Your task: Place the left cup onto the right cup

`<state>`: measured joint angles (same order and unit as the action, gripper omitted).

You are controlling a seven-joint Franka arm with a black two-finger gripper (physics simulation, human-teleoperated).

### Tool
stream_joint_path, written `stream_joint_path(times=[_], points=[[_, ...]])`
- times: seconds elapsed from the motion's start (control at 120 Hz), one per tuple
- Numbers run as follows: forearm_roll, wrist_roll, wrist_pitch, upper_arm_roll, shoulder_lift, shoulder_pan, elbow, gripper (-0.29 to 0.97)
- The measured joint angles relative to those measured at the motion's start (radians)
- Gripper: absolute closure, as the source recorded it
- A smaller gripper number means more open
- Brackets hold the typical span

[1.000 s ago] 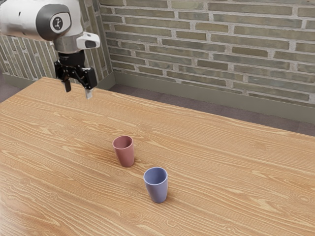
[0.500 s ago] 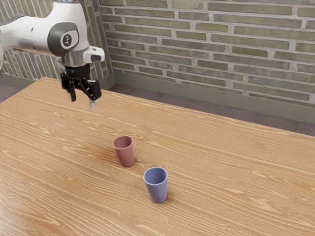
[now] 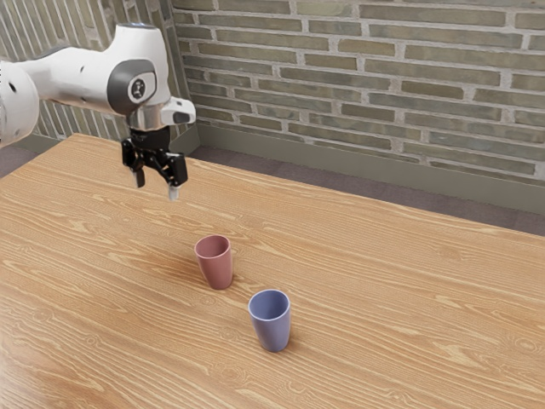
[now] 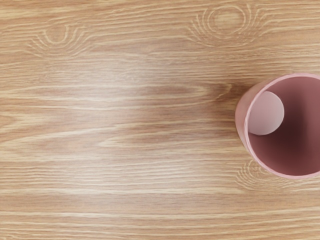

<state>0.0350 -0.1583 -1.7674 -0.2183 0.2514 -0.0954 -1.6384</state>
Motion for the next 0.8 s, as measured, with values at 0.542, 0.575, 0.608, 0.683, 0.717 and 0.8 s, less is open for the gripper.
stream_joint_path(times=[0.542, 0.575, 0.608, 0.683, 0.717, 0.8], points=[[-0.006, -0.097, -0.069, 0.027, 0.035, -0.003, -0.005, 0.0], [-0.006, -0.102, -0.071, 0.028, 0.036, -0.003, -0.006, 0.0], [-0.006, -0.106, -0.073, 0.029, 0.04, -0.003, -0.007, 0.0], [-0.009, -0.115, -0.077, 0.036, 0.05, -0.003, -0.007, 0.0], [-0.009, -0.118, -0.079, 0.039, 0.056, -0.003, -0.006, 0.0], [-0.011, -0.126, -0.082, 0.044, 0.068, -0.003, -0.004, 0.0]])
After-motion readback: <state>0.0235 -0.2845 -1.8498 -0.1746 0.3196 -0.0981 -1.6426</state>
